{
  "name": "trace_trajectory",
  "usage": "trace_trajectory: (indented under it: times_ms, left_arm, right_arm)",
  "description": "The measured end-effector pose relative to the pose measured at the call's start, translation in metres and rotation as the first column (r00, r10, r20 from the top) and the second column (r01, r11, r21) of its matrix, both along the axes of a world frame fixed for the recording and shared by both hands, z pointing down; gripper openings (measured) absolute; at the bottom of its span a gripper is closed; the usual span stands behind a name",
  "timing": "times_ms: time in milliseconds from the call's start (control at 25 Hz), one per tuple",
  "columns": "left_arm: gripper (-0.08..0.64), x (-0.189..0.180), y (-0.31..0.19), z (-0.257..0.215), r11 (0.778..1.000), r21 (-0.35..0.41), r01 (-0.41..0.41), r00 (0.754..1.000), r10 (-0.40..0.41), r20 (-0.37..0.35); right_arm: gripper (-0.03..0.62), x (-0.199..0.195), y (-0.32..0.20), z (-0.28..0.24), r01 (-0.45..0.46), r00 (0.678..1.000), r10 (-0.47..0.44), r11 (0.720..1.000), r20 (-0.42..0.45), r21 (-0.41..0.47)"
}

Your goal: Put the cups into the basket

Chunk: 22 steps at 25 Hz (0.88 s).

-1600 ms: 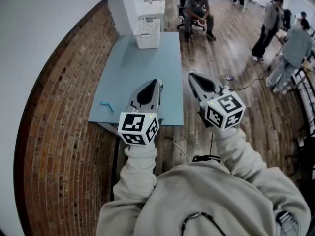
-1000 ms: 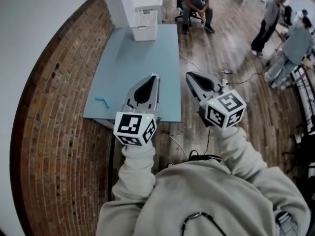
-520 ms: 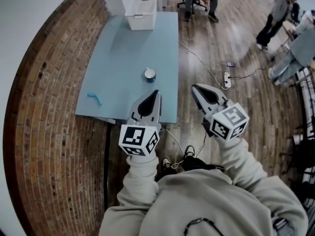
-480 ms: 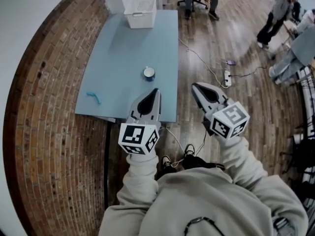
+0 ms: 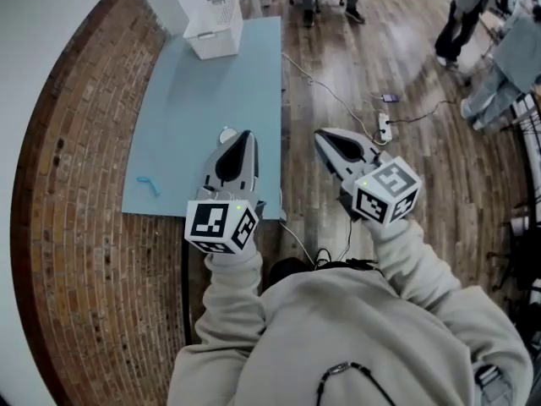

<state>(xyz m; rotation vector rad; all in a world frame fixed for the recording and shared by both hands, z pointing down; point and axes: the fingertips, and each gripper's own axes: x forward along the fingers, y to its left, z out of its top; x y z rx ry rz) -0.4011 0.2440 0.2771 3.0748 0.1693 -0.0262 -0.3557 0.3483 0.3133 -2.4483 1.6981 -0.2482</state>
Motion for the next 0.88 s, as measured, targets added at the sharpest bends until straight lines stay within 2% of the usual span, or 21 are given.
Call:
trace_trajectory:
  times_ms: [360, 520, 680, 880]
  left_arm:
    - [-0.005, 0.056, 0.011, 0.01, 0.999, -0.006, -0.045, 0.999, 0.045, 0.025]
    - [-0.005, 0.067, 0.001, 0.014, 0.999, -0.002, -0.043, 0.999, 0.043, 0.027]
    - [-0.005, 0.068, -0.045, 0.016, 1.0, -0.004, 0.007, 1.0, -0.007, 0.03]
    - [-0.005, 0.07, -0.116, 0.007, 0.998, 0.008, 0.064, 0.998, -0.064, 0.011]
  right_arm:
    - [0.008, 0.052, 0.021, 0.006, -0.041, 0.999, 0.041, 0.999, 0.035, 0.008]
    - [0.008, 0.066, 0.013, 0.015, -0.03, 0.999, 0.031, 1.0, 0.045, -0.007]
    - [0.008, 0.075, -0.032, 0.013, 0.015, 0.999, -0.015, 1.0, 0.033, -0.006]
    - [0.008, 0.082, -0.112, 0.0, 0.102, 0.995, -0.102, 0.995, 0.003, 0.003]
